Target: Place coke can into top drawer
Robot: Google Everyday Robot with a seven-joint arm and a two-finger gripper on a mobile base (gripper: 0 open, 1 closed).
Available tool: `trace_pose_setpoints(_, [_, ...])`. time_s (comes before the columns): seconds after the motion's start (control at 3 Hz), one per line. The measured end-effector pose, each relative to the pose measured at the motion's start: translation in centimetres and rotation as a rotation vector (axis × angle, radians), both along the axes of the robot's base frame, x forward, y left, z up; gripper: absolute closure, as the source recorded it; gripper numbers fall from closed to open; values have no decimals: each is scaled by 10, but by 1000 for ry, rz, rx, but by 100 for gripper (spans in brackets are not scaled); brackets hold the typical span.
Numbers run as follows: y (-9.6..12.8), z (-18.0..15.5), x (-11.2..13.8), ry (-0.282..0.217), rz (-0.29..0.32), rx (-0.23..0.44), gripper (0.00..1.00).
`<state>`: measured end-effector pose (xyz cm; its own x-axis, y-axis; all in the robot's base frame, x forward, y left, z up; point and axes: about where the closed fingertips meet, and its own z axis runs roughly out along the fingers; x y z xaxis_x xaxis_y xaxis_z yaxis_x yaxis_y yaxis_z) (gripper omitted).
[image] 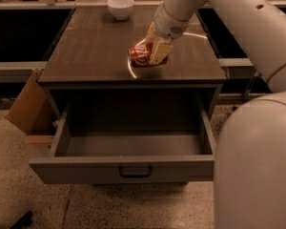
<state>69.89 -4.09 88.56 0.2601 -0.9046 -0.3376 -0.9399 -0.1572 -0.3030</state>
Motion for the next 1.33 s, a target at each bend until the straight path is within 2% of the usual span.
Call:
trace_pose_setpoints(0.33, [-3,23,-23,-33,13,41,100])
trace_pose_setpoints(0.67, [-11,23,-56,3,-8,59,100])
trace_pose_setpoints(1.0, [-23,-6,-92,97,-53,81,100])
trace_pose_setpoints(1.33, [-23,-6,-92,97,-53,81,100])
